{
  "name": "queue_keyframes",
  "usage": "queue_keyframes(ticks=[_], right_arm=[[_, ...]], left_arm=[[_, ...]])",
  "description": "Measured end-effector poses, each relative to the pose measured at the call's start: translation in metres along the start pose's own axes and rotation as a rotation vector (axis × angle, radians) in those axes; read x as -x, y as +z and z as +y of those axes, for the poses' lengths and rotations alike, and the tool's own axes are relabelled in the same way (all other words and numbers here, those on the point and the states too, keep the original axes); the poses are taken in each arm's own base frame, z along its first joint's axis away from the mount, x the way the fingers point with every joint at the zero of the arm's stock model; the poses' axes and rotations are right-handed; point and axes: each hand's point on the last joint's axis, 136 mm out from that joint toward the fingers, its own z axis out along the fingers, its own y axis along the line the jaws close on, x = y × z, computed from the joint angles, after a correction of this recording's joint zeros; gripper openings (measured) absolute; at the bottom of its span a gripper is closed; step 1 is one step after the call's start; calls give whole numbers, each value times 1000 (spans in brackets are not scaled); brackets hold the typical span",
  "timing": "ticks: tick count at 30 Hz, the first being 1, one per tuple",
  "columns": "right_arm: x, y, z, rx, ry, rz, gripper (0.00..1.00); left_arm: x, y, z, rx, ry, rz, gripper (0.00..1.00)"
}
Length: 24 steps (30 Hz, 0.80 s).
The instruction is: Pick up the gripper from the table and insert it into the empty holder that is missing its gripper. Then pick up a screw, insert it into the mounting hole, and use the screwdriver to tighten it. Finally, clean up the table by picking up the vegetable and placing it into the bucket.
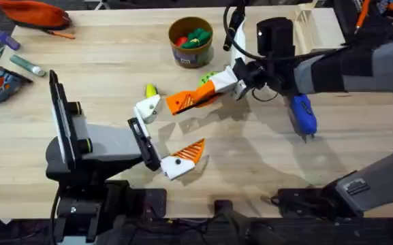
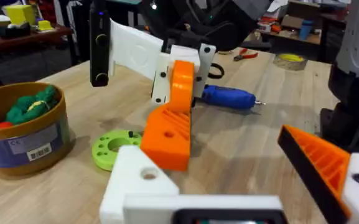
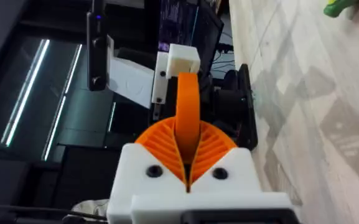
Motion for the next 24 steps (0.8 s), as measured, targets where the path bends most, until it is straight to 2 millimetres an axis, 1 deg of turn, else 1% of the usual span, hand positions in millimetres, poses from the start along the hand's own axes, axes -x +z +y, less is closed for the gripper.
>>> queue_keyframes(ticks=[10, 24], right_arm=[[-5, 9, 1, 6, -1, 28, 9], [-5, 13, 3, 8, -7, 38, 9]], left_arm=[[0, 0, 0, 0, 0, 0, 985], [0, 0, 0, 0, 0, 0, 985]])
